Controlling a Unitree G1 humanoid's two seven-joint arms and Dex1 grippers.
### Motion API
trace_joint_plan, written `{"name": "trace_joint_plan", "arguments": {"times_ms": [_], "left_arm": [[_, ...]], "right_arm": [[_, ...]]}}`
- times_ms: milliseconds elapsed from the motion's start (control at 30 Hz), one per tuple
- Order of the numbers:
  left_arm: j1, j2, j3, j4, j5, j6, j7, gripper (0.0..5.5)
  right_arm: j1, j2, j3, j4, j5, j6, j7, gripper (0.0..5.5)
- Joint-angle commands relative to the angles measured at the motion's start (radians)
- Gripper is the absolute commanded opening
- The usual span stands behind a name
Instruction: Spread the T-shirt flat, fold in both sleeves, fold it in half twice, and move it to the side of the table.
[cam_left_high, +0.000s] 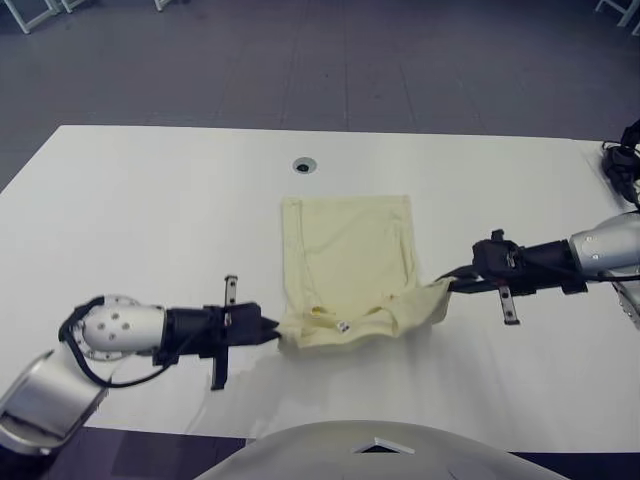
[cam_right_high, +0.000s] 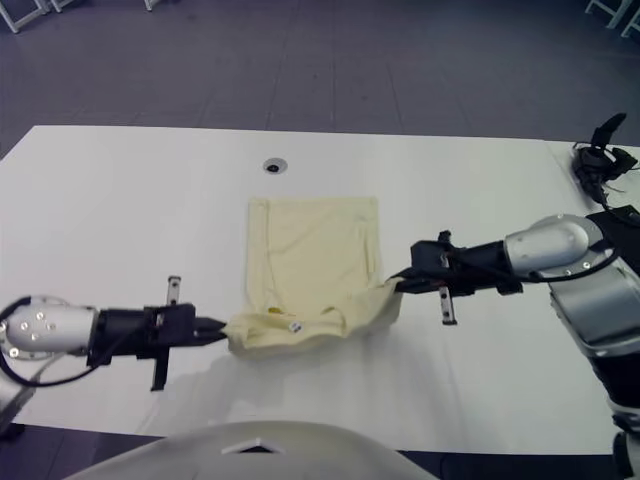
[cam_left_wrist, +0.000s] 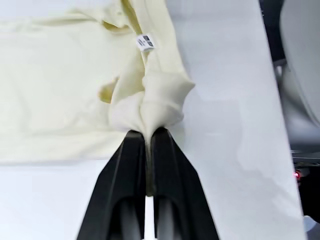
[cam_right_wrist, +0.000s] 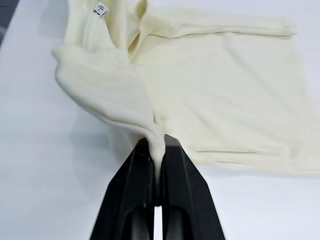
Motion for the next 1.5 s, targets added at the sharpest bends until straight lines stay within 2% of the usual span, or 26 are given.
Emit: {"name": "trace_joint_plan", "arguments": {"times_ms": [33, 233, 633, 933, 1200, 1500], "left_arm": [[-0.225, -0.035, -0.036, 0.129, -0.036, 0.028, -0.031, 0.0], [-0.474, -0.112, -0.127, 0.372, 0.024, -0.02, -0.066, 0.0], [-0.687, -0.241, -0.194, 0.725, 0.16, -0.159, -0.057, 0.0], [-0.794, -0.358, -0.22, 0.997, 0.245, -0.259, -0.034, 0.0], [-0.862, -0.464, -0.231, 1.307, 0.323, -0.362, 0.004, 0.0], [-0.905, -0.53, -0.225, 1.508, 0.382, -0.434, 0.042, 0.0]], "right_arm": [[-0.151, 0.086, 0.069, 0.134, -0.072, -0.025, -0.012, 0.01], [-0.31, 0.182, 0.11, 0.338, -0.155, -0.093, -0.021, 0.01], [-0.548, 0.329, 0.14, 0.706, -0.29, -0.257, -0.038, 0.01], [-0.69, 0.443, 0.162, 1.039, -0.391, -0.411, -0.097, 0.01], [-0.75, 0.538, 0.177, 1.39, -0.494, -0.505, -0.219, 0.01], [-0.761, 0.583, 0.168, 1.519, -0.549, -0.536, -0.304, 0.01]]}}
